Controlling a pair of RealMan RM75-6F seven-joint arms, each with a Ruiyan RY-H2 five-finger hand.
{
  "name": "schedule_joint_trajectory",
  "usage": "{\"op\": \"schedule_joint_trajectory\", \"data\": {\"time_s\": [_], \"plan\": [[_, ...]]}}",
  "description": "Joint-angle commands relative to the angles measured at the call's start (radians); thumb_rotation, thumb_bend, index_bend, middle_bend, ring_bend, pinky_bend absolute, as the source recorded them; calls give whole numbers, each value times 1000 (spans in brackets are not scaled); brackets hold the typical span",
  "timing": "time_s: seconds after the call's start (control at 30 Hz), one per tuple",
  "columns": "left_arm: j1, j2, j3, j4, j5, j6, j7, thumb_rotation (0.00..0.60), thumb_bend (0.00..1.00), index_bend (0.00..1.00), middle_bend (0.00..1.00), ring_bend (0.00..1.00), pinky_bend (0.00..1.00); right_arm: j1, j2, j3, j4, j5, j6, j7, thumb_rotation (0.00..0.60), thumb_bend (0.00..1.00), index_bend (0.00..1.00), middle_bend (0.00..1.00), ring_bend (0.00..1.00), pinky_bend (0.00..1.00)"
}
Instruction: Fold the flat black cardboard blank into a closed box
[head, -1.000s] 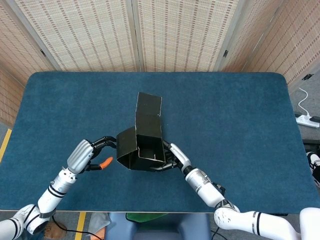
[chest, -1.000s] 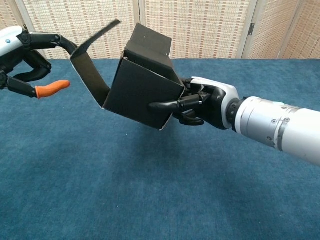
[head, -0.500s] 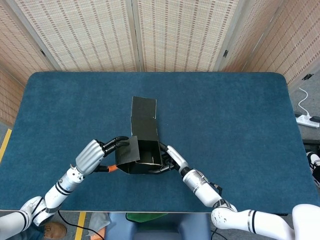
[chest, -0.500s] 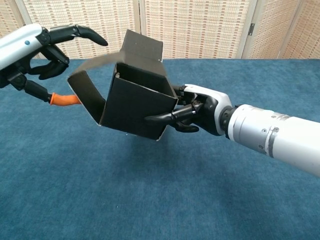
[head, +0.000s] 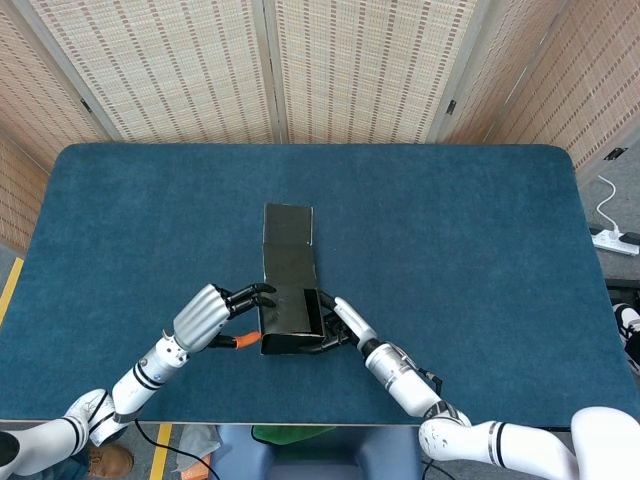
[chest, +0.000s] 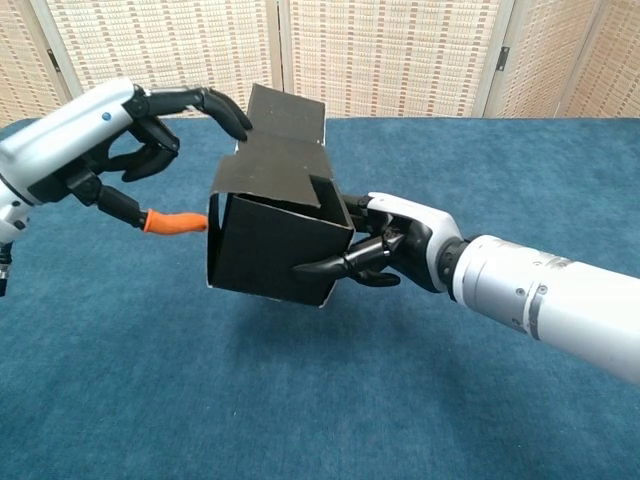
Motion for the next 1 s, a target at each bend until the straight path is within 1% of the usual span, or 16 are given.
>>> {"op": "schedule_joint_trajectory", "data": {"time_s": [0.03, 0.3, 0.73, 1.0], "plan": [[-12, -16, 16, 26, 16, -2, 8, 600, 225, 446, 420, 901, 1000, 1, -3, -5, 11, -4, 7, -3, 600, 263, 432, 510, 798, 1000], [-43, -62, 52, 124, 50, -12, 21, 600, 222, 456, 420, 900, 1000, 12, -24, -21, 70, -5, 12, -26, 600, 264, 432, 511, 798, 1000], [-64, -195, 107, 371, 54, -31, -38, 600, 223, 462, 424, 900, 1000, 33, -115, -77, 219, -84, 50, -64, 600, 264, 432, 506, 798, 1000], [-42, -243, 131, 500, 46, 12, -74, 600, 223, 445, 417, 893, 1000, 34, -125, -101, 278, -130, 57, -26, 600, 264, 432, 505, 797, 1000]]}}
